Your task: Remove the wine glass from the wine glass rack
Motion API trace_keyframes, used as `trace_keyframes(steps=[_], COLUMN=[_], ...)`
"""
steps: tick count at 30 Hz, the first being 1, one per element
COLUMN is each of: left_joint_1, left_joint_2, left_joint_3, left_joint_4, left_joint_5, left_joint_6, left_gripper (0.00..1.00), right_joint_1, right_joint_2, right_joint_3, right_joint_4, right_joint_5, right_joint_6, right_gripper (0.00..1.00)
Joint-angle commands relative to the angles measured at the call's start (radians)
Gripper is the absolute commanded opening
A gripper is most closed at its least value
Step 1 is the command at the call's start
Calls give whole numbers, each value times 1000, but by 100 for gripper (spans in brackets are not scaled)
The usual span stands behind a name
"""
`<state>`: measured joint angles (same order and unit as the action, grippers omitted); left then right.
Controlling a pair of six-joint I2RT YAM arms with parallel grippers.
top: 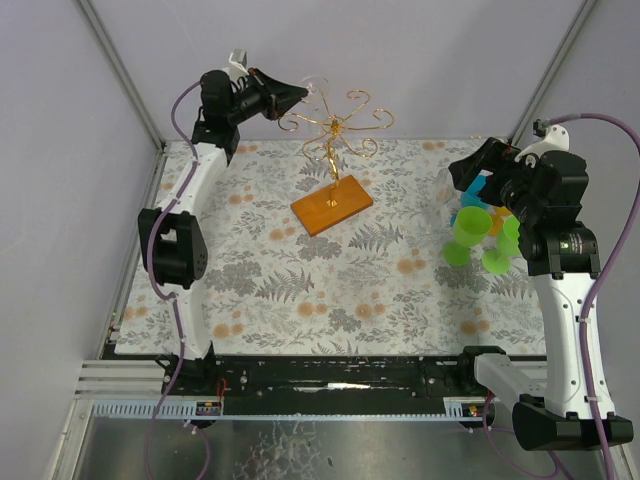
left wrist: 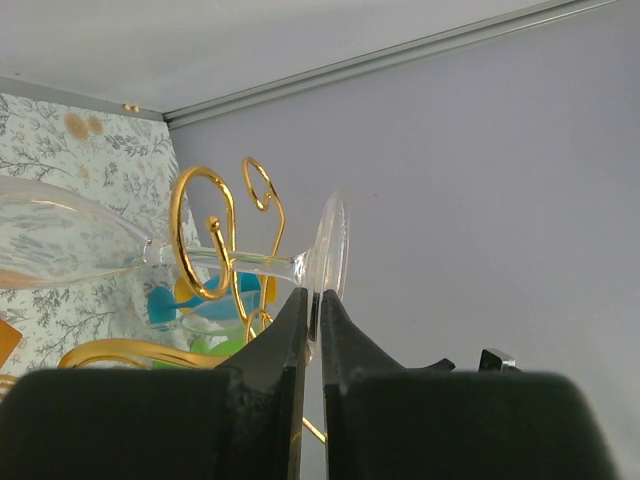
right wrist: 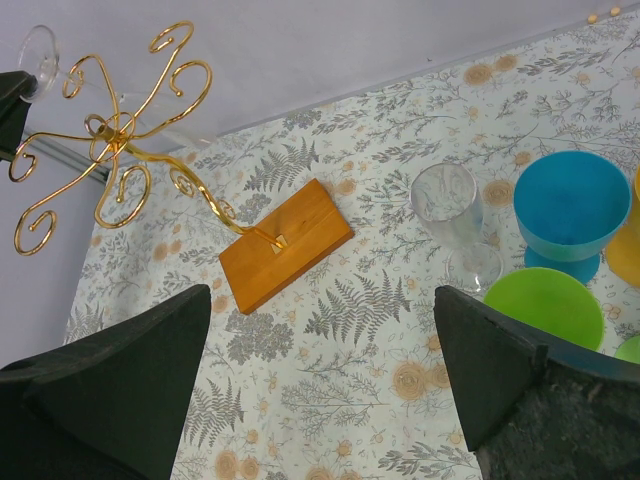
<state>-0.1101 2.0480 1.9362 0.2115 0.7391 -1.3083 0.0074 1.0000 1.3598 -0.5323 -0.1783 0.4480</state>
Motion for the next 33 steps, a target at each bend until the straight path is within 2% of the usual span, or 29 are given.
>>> trace_keyframes(steps=[1, 16, 27, 30, 33], left_joint_1=[8, 50, 110, 127, 141], left_joint_2=[-58, -134, -149, -157, -160], left_joint_3=[-29, -130, -136, -135, -78], left_joint_4=[86, 110, 102, 95, 31], left_joint_5=[38, 87, 112, 119, 144], left_joint_6=[-15, -30, -15, 9, 116], left_gripper=[0, 0, 0, 0, 0], right_joint_1=[6, 6, 6, 6, 6], right_joint_2=[-5, -37, -33, -34, -32], right_joint_3=[11, -22, -25, -25, -25], right_joint_4=[41, 43, 50, 49, 49], right_joint_5=[-23, -17, -20, -20, -20], right_joint_6=[-9, 7, 8, 4, 4], right_gripper=[99, 99, 99, 99, 99])
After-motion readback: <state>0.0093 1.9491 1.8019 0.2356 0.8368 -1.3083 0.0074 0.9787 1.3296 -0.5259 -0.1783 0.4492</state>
